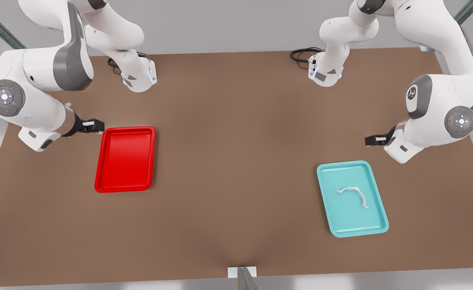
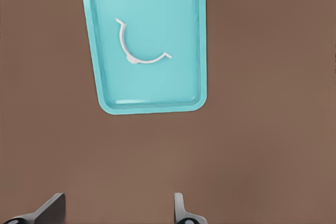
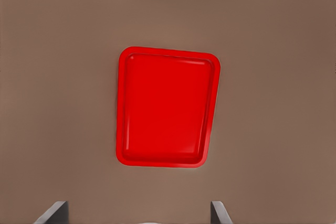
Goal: Take the drainage pipe clamp from the left arm, pass it to the right arm, and place it in the plate on the right side
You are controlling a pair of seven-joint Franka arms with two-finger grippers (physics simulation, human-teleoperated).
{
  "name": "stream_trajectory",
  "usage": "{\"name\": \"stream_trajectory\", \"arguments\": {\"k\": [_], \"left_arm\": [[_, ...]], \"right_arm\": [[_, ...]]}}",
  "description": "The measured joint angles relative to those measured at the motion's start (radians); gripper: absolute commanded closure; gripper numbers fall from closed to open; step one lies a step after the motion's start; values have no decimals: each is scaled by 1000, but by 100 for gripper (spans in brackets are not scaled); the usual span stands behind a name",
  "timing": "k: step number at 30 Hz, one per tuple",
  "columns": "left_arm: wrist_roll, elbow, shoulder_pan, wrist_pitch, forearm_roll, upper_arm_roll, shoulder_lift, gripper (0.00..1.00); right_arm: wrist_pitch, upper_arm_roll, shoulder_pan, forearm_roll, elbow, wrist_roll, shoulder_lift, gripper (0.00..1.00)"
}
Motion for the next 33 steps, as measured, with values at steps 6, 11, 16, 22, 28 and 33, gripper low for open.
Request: {"name": "stream_trajectory", "arguments": {"k": [6, 11, 16, 22, 28, 33], "left_arm": [[3, 57, 70, 174, 5, 95, 335, 0], [13, 43, 111, 415, 3, 101, 509, 0], [14, -14, 100, 597, 2, 101, 553, 0], [-6, -17, 59, 703, 3, 101, 560, 0], [-61, -34, 58, 762, 4, 101, 587, 0], [-105, -40, 59, 792, 2, 100, 587, 0]], "right_arm": [[50, -6, -6, 2, 0, 3, 7, 0], [72, -6, -5, 3, -16, 5, 8, 0], [86, -6, -5, 1, -30, 7, 7, 0], [101, -6, -7, 0, -46, 8, 6, 0], [109, -6, -8, -1, -59, 8, 3, 0], [116, -6, -8, -2, -65, 8, 4, 0]]}}
